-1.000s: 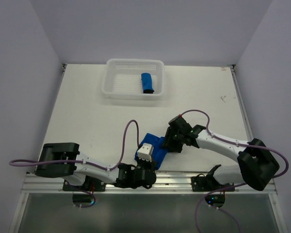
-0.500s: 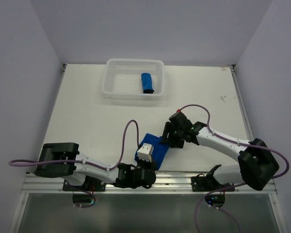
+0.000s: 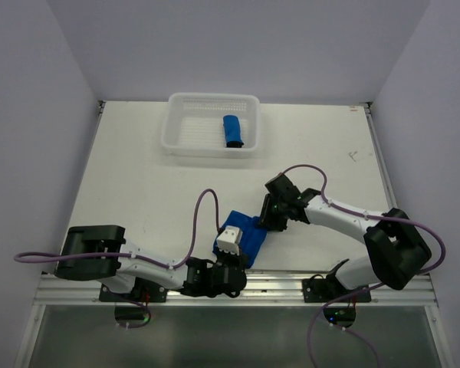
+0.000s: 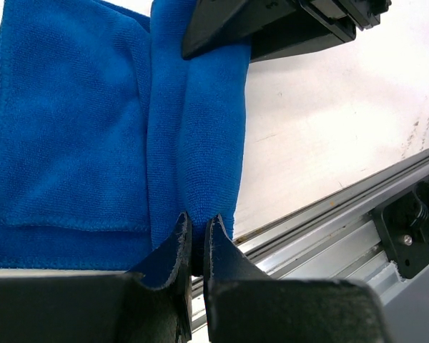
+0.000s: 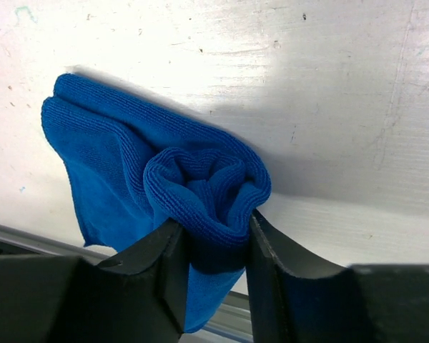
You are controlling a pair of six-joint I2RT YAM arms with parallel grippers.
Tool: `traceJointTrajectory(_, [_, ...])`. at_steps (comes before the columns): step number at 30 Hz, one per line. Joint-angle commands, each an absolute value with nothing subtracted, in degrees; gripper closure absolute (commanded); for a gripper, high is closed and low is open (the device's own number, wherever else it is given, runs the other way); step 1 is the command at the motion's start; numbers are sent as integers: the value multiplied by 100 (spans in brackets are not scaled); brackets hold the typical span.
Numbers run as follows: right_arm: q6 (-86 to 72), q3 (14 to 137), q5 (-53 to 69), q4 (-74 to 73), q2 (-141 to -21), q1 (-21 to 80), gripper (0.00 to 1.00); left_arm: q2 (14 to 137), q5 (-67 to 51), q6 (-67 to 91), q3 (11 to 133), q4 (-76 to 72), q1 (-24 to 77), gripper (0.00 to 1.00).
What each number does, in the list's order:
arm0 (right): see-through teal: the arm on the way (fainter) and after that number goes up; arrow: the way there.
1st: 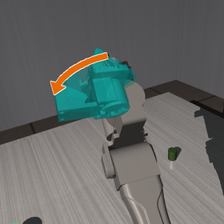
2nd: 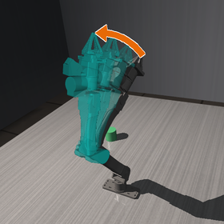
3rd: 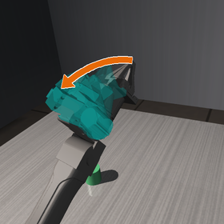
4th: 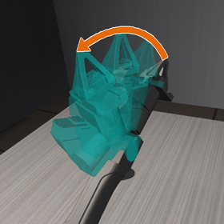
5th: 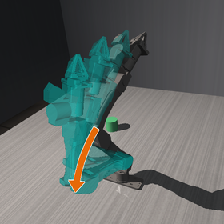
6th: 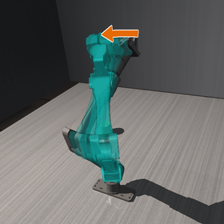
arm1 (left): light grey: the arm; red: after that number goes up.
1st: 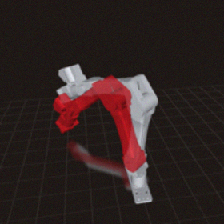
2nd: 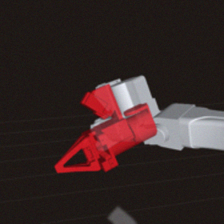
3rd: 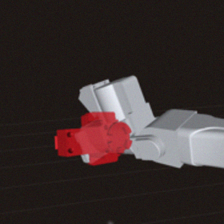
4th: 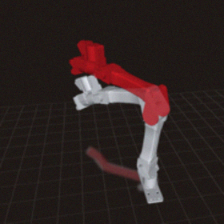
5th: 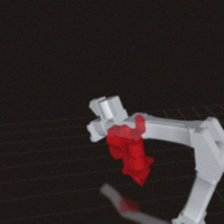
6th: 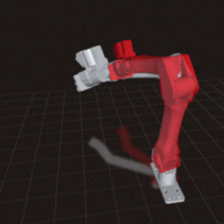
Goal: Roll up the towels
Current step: Roll the towel
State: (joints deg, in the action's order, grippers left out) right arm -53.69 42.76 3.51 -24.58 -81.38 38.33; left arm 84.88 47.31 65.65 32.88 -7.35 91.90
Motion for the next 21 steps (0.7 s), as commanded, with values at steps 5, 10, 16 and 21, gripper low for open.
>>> traceJointTrajectory(5, [-5282,4614,-598,-2452,-8270,3560,74,8087,4483,7548,2744,-702,9290,100])
traceJointTrajectory(10, [-5186,4877,-510,-2619,-8376,3560,56,7506,4281,8191,1944,-1378,9202,100])
traceJointTrajectory(16, [-5124,5132,-492,-2768,-8437,3560,47,7365,4131,8727,1591,-1511,9132,100])
traceJointTrajectory(21, [-5054,5396,-519,-2961,-8429,3568,41,7207,4017,9167,1135,-1889,9132,100])
